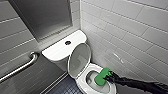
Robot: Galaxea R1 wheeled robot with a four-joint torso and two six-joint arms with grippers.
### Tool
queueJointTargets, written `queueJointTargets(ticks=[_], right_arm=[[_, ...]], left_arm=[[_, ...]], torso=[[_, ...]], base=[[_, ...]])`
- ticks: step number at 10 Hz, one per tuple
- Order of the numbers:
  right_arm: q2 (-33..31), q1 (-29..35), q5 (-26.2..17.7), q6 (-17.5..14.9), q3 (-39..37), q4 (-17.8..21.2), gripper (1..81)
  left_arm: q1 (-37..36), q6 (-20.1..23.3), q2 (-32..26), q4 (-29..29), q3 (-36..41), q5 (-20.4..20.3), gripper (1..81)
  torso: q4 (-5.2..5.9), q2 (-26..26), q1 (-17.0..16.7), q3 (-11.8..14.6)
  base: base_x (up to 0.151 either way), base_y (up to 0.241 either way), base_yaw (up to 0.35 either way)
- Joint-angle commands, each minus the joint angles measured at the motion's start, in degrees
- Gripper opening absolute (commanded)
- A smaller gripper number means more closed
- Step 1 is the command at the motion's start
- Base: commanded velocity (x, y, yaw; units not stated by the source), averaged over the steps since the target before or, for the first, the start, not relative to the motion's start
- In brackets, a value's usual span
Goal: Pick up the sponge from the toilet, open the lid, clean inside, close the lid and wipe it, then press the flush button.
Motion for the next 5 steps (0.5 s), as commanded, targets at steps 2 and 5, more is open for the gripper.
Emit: queueJointTargets(ticks=[2, 5], right_arm=[[-6.7, 0.6, 2.2, 2.3, 7.3, 1.2, 1.0], [-13.0, -2.9, 5.5, 3.2, 14.0, 1.2, 1.0]], left_arm=[[1.3, 0.3, -0.4, 0.4, 2.5, 2.2, 81.1], [1.4, 0.3, -0.3, 0.5, 2.5, 2.2, 81.1]], torso=[[0.0, 0.0, 0.0, 0.0], [0.0, 0.0, 0.0, 0.0]], base=[[0.0, 0.0, 0.0], [0.0, 0.0, 0.0]])
